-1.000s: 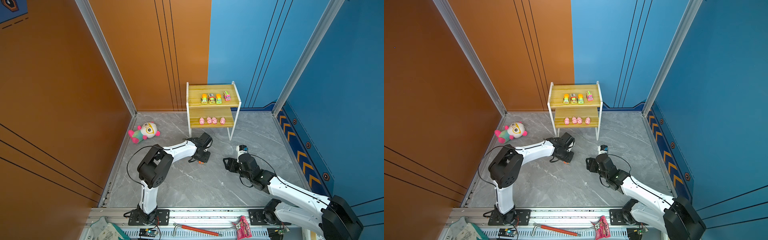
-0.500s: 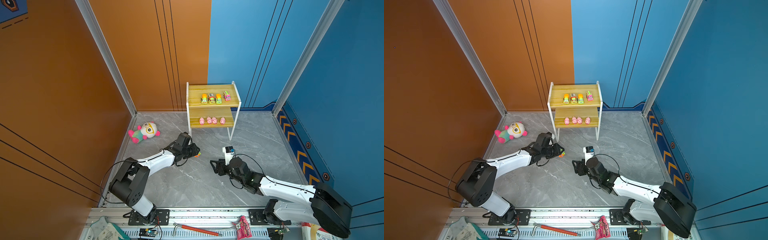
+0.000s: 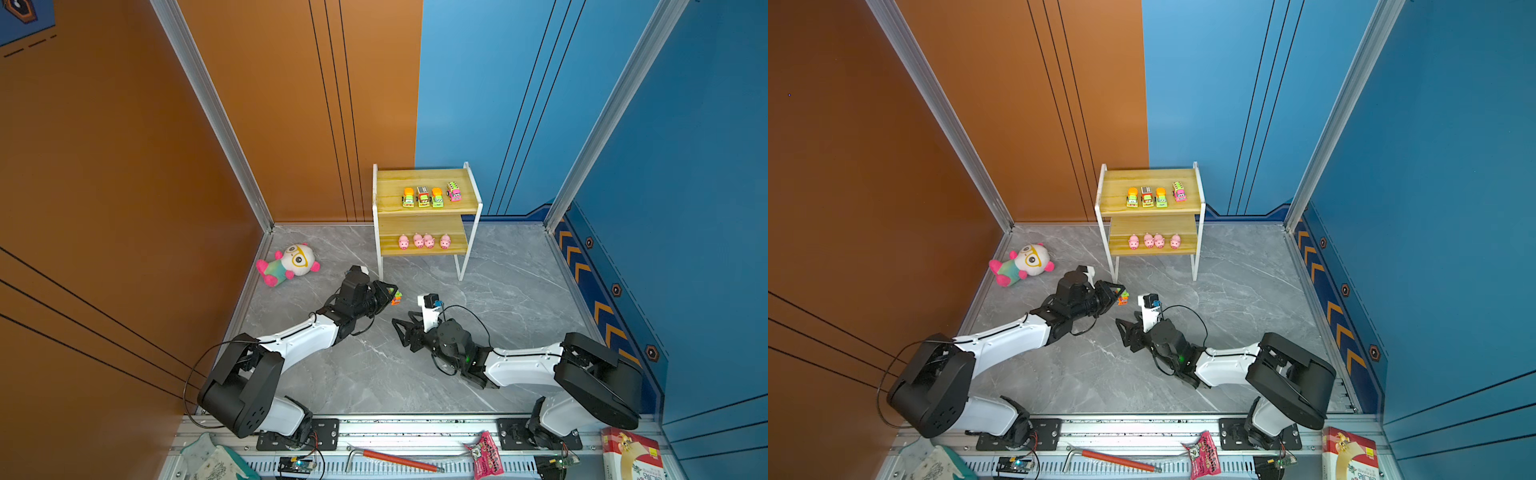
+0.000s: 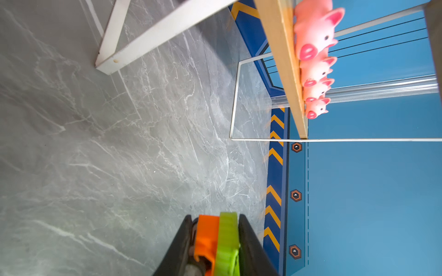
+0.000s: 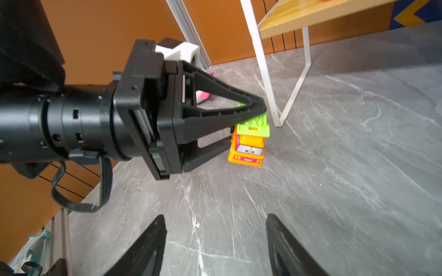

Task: Organize plastic toys on shelves
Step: Place the plastic toy at the center of the table.

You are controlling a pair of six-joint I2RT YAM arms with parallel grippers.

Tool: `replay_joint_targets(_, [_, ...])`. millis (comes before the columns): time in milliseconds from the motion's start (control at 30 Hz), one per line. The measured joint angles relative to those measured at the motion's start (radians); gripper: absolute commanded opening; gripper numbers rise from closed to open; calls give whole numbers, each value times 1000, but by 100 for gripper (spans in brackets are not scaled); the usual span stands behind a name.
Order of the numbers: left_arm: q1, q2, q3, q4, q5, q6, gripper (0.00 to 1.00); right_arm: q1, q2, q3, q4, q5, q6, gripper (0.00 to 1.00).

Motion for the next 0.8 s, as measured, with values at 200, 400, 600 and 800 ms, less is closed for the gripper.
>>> replay_joint_targets(200, [2, -35, -22, 10, -3, -34, 30, -32, 38, 21, 48, 0, -20, 63])
replay_joint_targets(400, [2, -56, -50, 16, -7, -61, 31, -48, 82, 66, 64, -1, -25, 62])
replay_joint_targets(600, [3, -66, -65, 35, -7, -78, 33, -50, 127, 116, 64, -4, -25, 59])
replay_joint_targets(800, [3, -69, -68, 49, -7, -85, 35, -50, 158, 135, 64, -4, -25, 54])
